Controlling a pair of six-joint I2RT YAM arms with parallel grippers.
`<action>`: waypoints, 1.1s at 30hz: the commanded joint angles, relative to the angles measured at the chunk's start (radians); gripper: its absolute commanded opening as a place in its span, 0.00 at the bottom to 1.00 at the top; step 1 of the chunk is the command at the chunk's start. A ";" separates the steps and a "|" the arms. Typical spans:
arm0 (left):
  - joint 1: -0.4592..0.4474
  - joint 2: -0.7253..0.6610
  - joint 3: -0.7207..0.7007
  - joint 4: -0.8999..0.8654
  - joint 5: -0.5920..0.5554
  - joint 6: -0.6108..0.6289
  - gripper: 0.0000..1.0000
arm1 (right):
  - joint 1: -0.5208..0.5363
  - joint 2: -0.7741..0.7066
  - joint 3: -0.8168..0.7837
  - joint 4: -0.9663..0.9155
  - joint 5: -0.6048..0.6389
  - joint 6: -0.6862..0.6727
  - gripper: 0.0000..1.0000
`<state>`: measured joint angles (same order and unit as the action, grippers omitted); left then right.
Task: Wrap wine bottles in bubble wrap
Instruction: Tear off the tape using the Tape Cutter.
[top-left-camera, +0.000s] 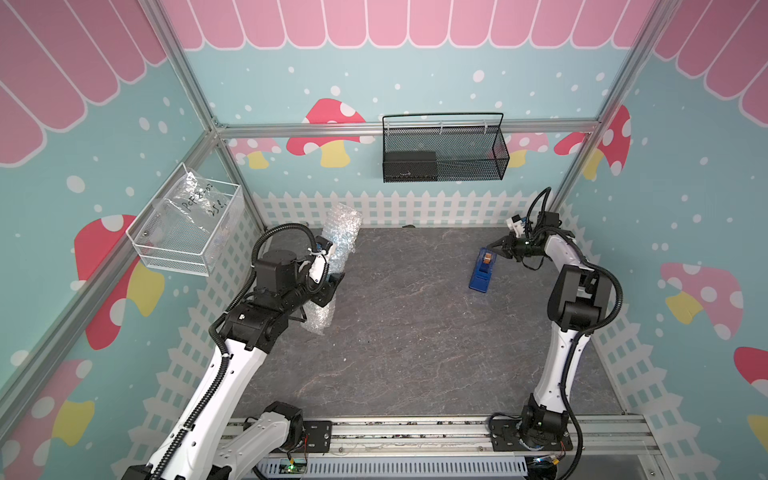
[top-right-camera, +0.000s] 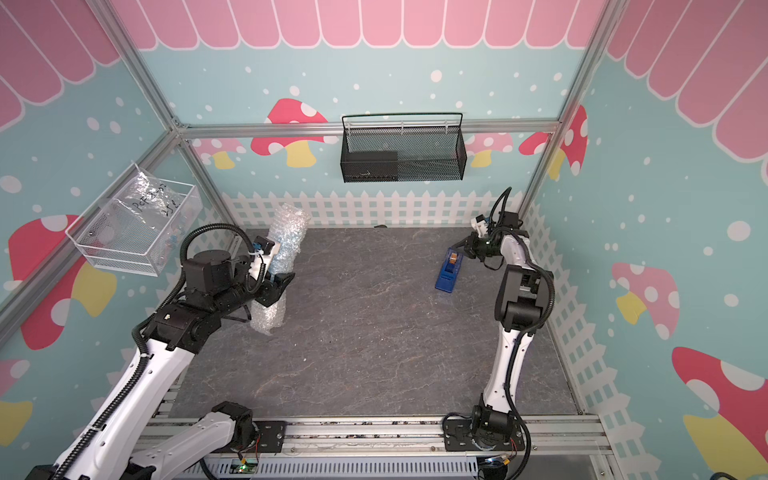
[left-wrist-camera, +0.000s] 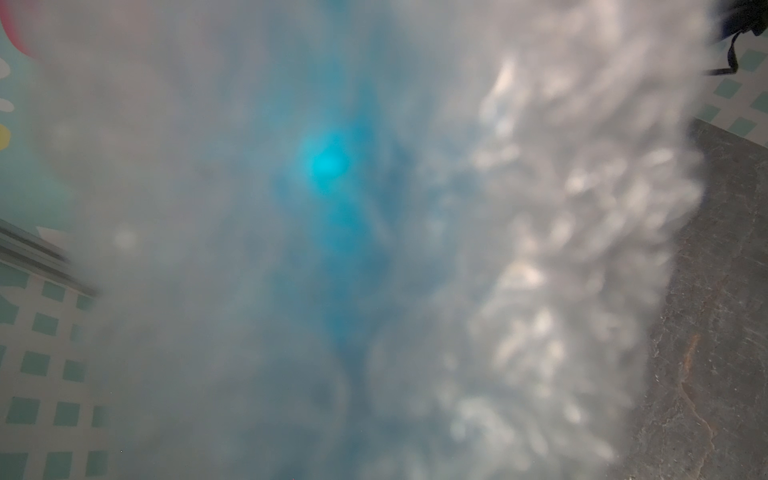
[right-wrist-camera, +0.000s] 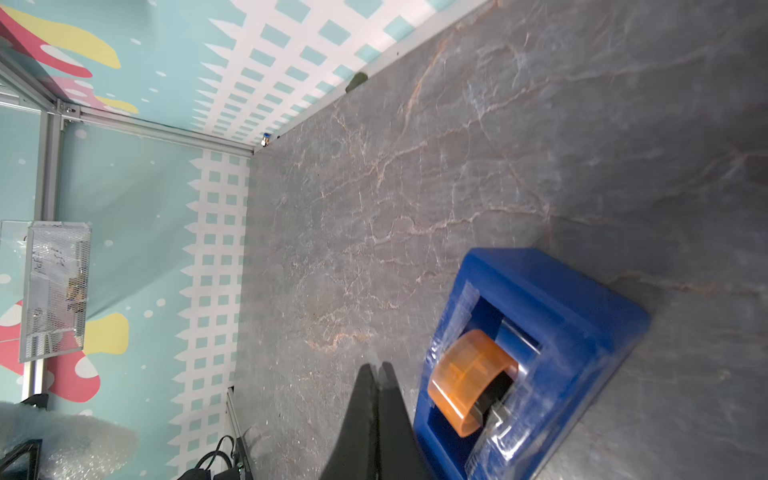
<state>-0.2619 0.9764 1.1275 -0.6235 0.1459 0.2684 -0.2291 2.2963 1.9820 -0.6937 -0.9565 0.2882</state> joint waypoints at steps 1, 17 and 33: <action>0.007 -0.020 0.037 0.113 0.016 -0.014 0.00 | 0.002 0.016 0.099 -0.065 -0.035 -0.038 0.00; 0.007 -0.007 0.038 0.138 0.012 -0.033 0.00 | 0.023 0.048 0.153 -0.149 0.004 -0.106 0.00; 0.007 -0.027 0.019 0.159 0.024 -0.053 0.00 | 0.080 0.069 0.281 -0.113 0.029 -0.022 0.00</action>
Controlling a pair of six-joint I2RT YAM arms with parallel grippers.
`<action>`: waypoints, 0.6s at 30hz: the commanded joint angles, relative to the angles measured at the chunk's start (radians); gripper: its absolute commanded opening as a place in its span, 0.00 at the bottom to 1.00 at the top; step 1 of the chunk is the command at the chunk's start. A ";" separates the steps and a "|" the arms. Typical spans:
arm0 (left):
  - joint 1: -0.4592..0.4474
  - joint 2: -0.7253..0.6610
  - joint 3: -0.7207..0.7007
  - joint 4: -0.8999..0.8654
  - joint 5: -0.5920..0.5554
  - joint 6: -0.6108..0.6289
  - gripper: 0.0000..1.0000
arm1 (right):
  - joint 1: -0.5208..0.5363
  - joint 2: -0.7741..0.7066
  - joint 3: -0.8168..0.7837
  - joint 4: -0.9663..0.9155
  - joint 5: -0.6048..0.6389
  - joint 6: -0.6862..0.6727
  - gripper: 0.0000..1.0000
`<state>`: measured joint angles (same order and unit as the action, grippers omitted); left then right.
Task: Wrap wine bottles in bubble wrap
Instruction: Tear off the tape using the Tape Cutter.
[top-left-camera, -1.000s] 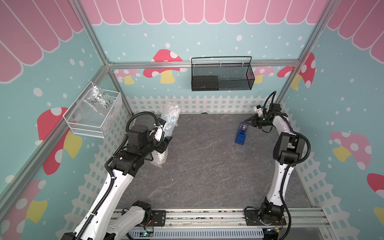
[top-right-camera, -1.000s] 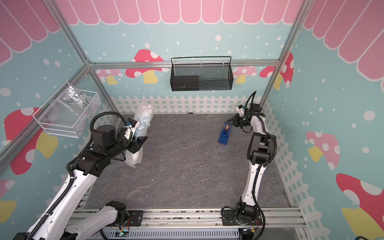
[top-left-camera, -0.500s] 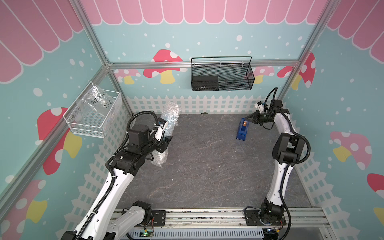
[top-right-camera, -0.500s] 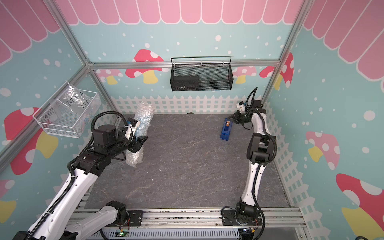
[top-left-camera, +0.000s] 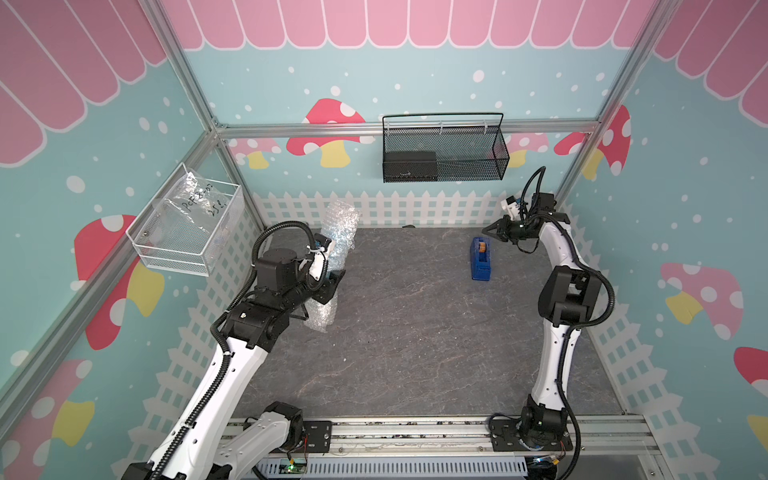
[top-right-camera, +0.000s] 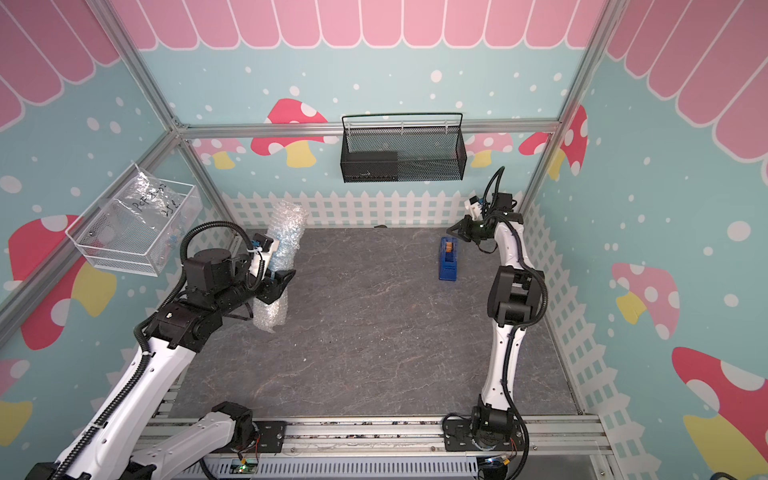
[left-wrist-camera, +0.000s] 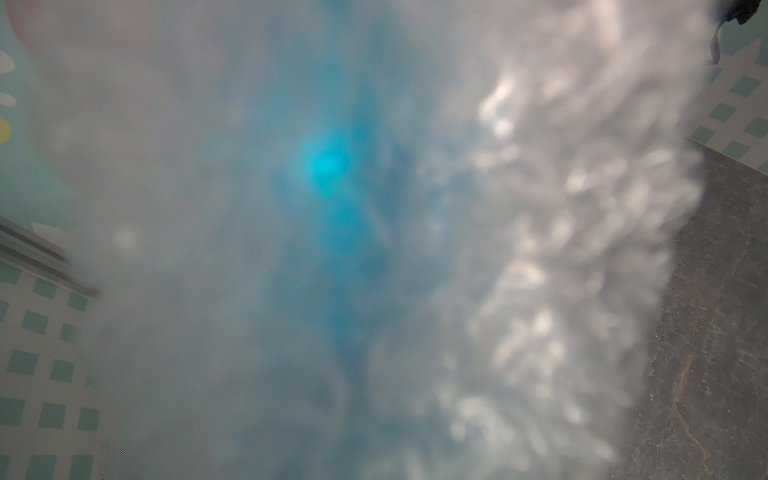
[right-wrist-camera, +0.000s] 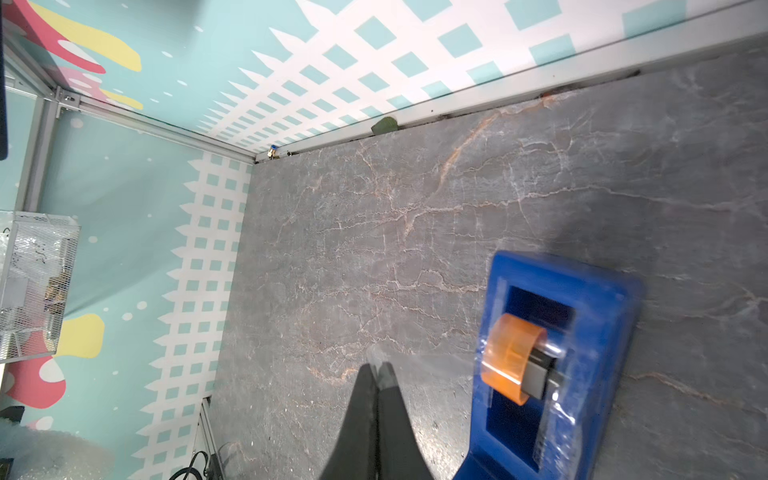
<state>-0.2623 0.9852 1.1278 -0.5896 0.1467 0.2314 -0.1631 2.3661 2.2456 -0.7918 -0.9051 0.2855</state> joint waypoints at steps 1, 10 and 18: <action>0.008 -0.036 0.019 0.125 0.025 -0.019 0.00 | 0.016 0.002 0.012 -0.028 -0.017 -0.031 0.00; 0.008 -0.048 0.025 0.112 0.013 -0.018 0.00 | 0.026 -0.082 -0.111 -0.047 -0.006 -0.103 0.00; 0.009 -0.051 0.012 0.120 0.020 -0.023 0.00 | 0.016 -0.168 -0.305 -0.061 0.044 -0.179 0.00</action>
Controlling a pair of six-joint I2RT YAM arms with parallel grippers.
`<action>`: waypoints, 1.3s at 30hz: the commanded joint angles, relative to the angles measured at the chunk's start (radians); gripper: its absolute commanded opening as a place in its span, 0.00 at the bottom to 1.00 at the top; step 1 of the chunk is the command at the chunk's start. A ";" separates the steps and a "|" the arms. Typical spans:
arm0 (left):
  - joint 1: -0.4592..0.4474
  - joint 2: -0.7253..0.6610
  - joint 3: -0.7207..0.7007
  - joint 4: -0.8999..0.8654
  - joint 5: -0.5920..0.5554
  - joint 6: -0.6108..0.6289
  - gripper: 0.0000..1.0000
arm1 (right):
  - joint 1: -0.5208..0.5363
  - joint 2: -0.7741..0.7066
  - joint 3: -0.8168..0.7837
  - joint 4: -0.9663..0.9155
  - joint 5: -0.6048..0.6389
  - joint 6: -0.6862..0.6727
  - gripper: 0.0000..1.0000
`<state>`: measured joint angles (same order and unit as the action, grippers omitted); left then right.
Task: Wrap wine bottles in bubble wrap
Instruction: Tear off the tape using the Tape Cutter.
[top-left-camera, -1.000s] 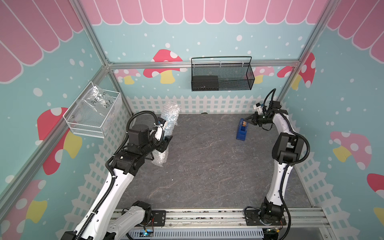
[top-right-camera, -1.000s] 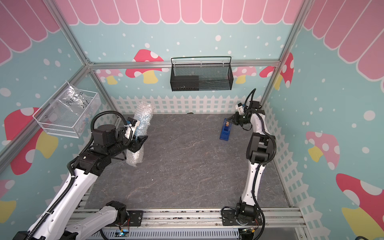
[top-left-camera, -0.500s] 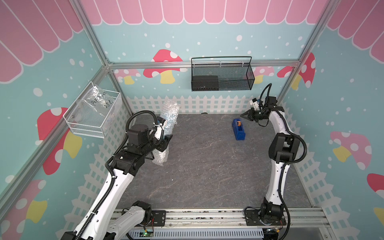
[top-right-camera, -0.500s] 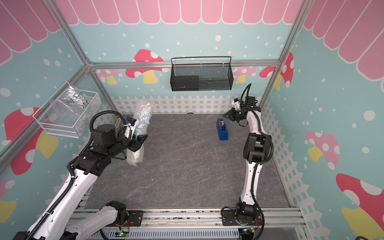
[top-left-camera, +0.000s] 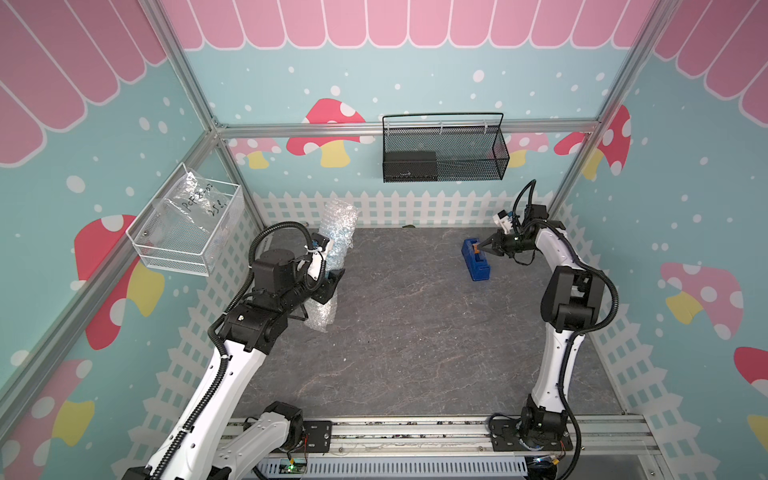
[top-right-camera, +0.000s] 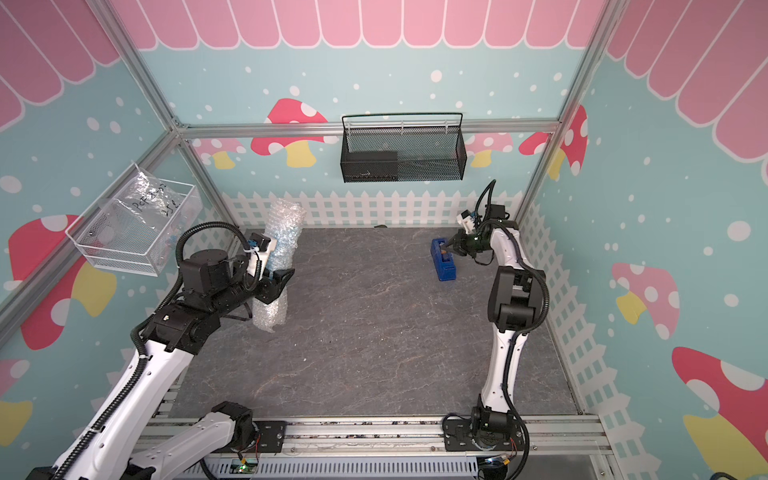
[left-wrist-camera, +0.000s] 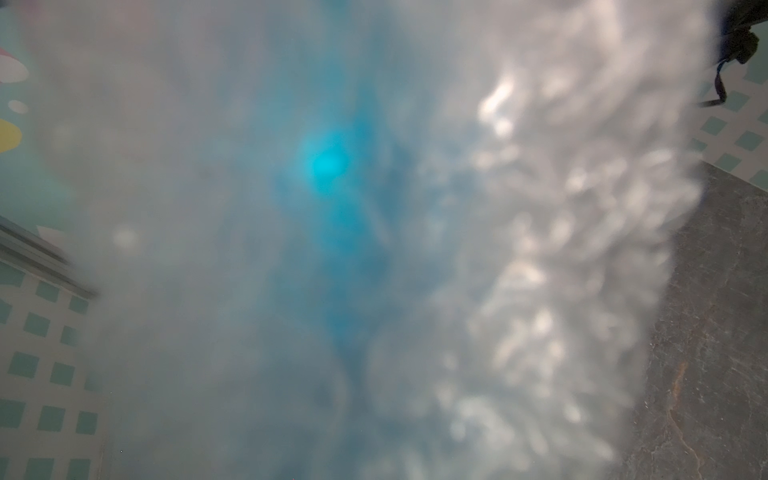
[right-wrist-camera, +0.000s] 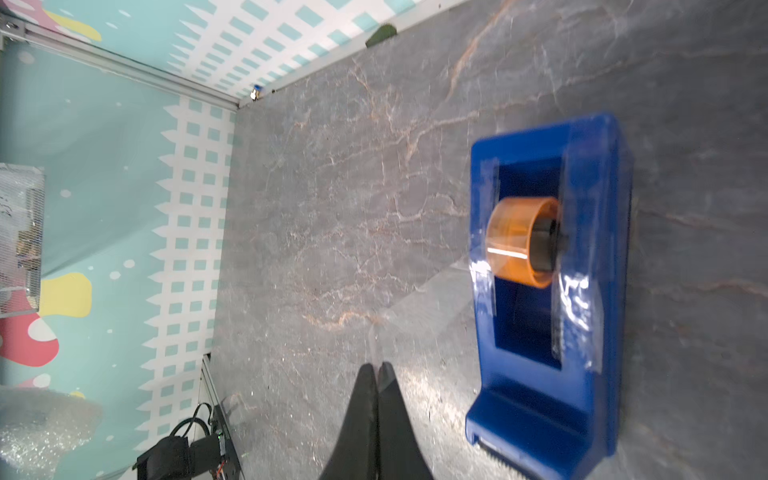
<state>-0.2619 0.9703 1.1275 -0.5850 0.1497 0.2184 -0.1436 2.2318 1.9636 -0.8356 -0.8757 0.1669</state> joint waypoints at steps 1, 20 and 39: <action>0.009 -0.034 0.014 0.115 0.019 -0.010 0.00 | -0.004 -0.027 -0.019 -0.016 0.014 -0.060 0.00; 0.008 -0.047 0.005 0.114 0.013 -0.013 0.00 | -0.015 0.021 0.092 0.010 0.017 0.000 0.00; 0.009 -0.058 0.004 0.116 0.011 -0.017 0.00 | -0.031 0.052 0.150 0.030 0.038 0.035 0.00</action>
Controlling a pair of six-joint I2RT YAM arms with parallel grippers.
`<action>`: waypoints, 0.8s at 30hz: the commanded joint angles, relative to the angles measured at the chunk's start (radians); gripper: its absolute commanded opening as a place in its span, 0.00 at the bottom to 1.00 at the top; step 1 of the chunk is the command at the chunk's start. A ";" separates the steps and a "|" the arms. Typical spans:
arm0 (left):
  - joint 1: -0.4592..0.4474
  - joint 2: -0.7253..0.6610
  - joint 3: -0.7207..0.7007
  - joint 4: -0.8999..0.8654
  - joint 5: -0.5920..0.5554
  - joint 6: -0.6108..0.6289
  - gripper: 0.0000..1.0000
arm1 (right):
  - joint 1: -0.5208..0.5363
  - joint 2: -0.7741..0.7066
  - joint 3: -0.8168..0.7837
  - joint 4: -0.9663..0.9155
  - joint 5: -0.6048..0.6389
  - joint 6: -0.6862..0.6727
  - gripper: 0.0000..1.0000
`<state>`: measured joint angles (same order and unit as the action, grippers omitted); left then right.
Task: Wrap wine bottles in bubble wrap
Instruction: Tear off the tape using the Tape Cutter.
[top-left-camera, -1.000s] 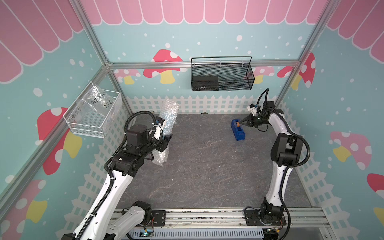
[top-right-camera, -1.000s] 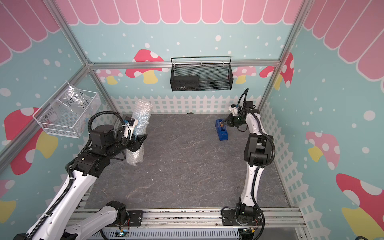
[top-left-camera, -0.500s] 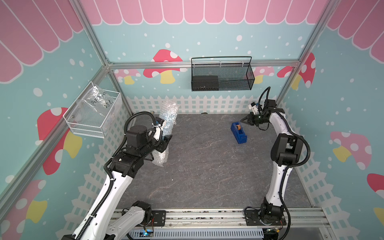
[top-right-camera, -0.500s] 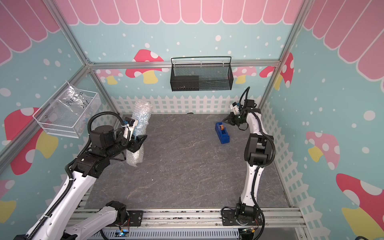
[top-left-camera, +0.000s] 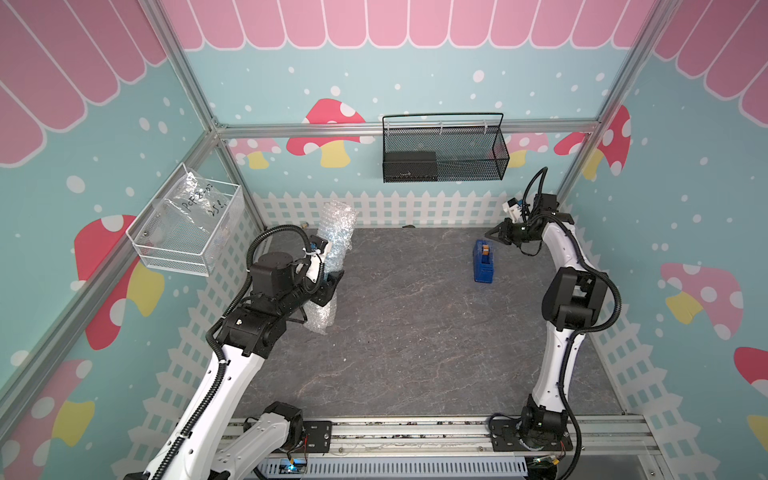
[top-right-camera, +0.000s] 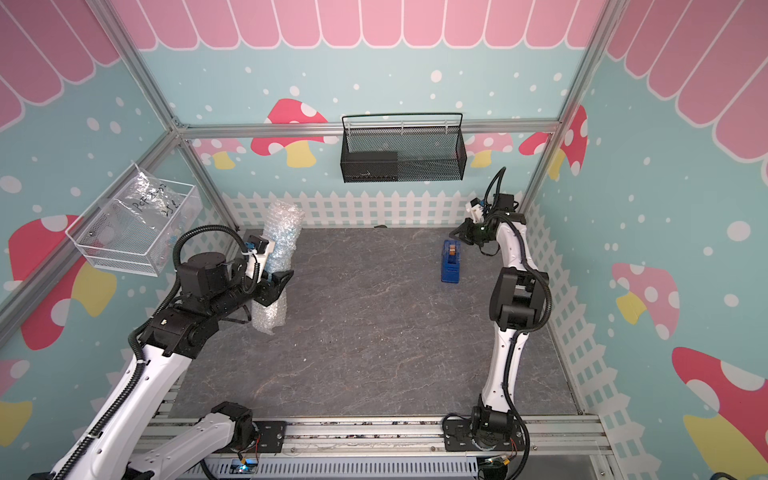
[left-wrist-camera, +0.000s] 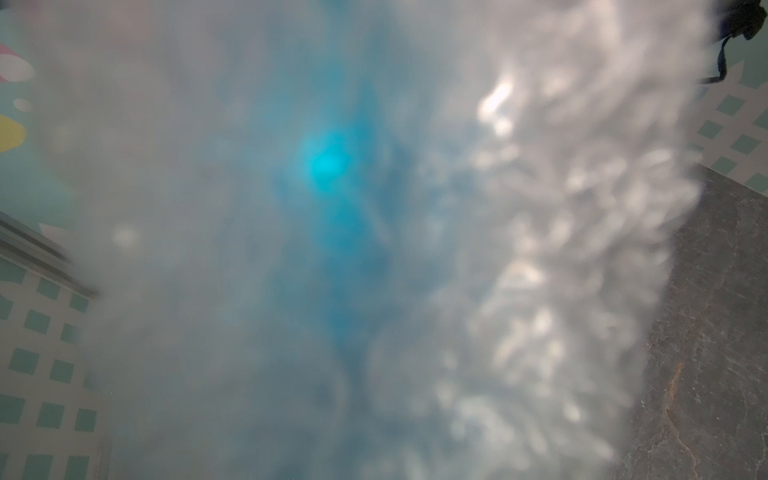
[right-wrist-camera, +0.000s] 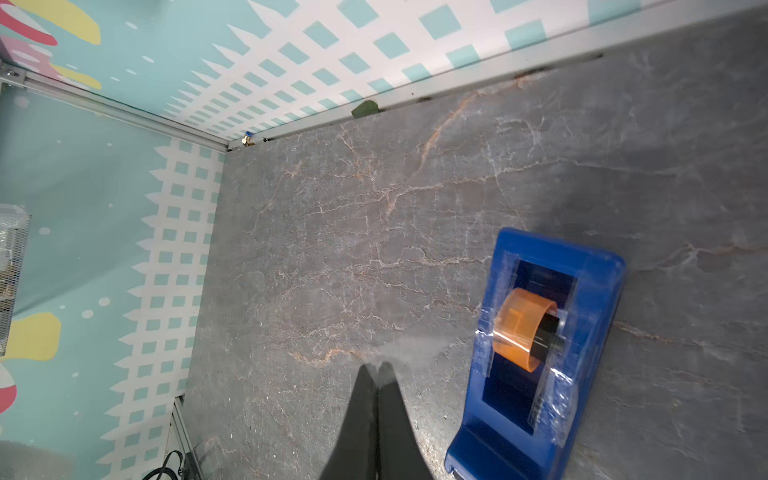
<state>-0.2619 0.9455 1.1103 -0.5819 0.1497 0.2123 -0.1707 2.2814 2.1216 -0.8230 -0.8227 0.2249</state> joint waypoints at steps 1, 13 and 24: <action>0.008 -0.033 0.024 0.113 0.013 -0.010 0.00 | -0.005 0.003 0.003 0.024 -0.015 -0.013 0.00; 0.008 -0.033 0.005 0.129 0.024 -0.018 0.00 | -0.003 -0.011 0.003 0.020 -0.031 -0.003 0.00; 0.010 -0.050 -0.022 0.134 0.009 -0.011 0.00 | -0.005 -0.311 -0.481 0.057 0.038 -0.068 0.00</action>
<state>-0.2619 0.9367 1.0782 -0.5659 0.1528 0.2089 -0.1711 2.0792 1.7153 -0.7845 -0.7975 0.2024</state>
